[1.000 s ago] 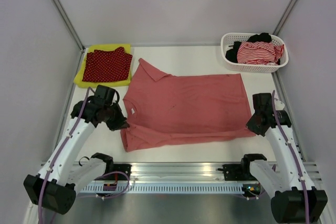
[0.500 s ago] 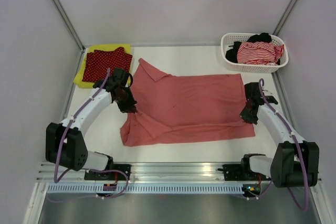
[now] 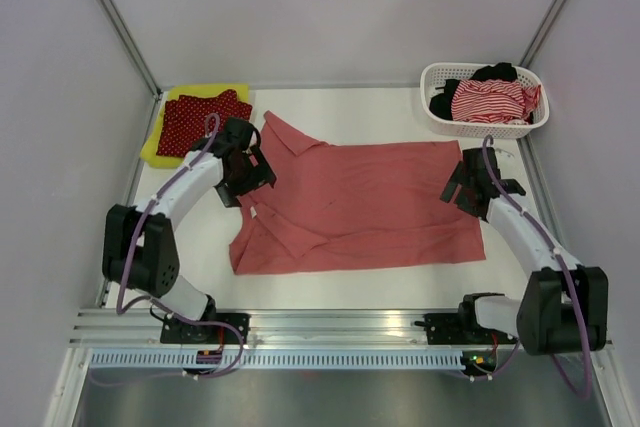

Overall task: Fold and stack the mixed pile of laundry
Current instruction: Fold the T-shirt at the center of the board.

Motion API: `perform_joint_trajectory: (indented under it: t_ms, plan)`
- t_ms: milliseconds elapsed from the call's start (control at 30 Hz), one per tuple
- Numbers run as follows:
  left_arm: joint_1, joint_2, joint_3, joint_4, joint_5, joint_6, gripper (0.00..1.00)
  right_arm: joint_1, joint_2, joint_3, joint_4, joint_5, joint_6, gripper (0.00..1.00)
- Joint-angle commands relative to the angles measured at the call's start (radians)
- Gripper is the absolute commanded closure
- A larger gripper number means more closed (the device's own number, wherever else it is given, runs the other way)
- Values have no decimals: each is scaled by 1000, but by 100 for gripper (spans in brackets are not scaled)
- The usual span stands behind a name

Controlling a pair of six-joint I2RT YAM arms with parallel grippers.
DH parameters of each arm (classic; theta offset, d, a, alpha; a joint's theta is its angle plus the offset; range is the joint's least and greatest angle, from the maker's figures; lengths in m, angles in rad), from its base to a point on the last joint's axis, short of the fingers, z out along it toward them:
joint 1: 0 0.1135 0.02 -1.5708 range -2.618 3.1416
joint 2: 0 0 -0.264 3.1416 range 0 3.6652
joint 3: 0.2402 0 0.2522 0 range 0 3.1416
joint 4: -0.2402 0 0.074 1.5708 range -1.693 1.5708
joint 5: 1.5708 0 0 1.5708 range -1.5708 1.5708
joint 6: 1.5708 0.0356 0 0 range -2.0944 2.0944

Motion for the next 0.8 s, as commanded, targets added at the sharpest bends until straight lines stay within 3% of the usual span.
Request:
perform_joint_trajectory:
  t_ms: [0,67,200,367,467,633,767]
  plan:
    - [-1,-203,-56,12,-41,-37,0,149,-152,63,64,-73,-164,2]
    - [0,-345,-177,-3,-62,-74,0,259,-193,55,107,-138,-195,2]
    - [3,-606,-385,-9,-23,-145,0,634,-146,38,248,-133,-278,2]
    - [5,-815,-619,112,161,-186,0,1028,180,234,299,53,-381,2]
    - [3,-840,-725,251,260,-235,0,1161,361,346,328,134,-440,2]
    - [3,-815,-837,443,336,-306,0,1184,536,434,411,50,-464,2]
    - [5,-798,-855,439,303,-301,0,1192,621,474,428,44,-465,2]
